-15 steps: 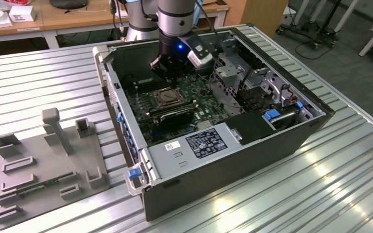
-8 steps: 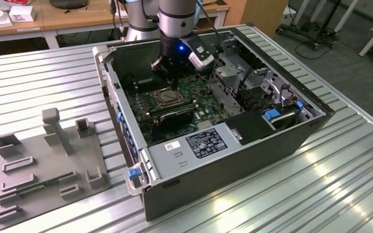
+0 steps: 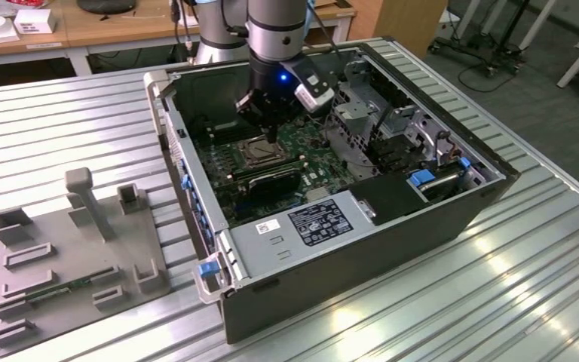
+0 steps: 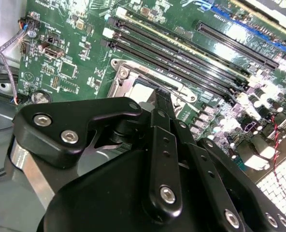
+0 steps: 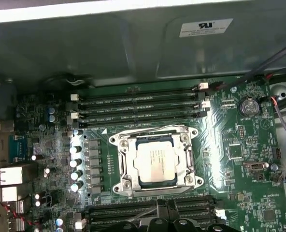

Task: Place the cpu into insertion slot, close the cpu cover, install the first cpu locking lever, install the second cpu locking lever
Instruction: 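Install the second cpu locking lever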

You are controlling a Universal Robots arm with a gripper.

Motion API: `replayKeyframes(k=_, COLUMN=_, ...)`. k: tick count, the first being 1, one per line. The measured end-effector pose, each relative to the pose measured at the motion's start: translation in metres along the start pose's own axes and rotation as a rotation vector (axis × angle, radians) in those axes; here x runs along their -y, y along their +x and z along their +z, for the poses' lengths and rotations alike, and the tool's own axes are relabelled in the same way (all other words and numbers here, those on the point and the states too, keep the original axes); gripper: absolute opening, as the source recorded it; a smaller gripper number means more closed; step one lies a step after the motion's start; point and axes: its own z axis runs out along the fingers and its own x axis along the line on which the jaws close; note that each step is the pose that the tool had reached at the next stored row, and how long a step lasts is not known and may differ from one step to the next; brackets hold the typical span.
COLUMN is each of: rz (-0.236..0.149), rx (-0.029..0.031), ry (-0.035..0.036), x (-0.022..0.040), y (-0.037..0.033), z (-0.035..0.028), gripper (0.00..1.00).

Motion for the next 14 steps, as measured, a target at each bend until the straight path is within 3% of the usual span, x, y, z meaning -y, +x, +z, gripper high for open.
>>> replayKeyframes(k=8, rz=0.0, rx=0.0025, ry=-0.0002, x=0.0021, y=0.0118, z=0.0025, gripper=0.11)
replayKeyframes(k=14, rz=0.0, rx=0.003, ry=-0.0002, x=0.003, y=0.0169, z=0.0111, gripper=0.11)
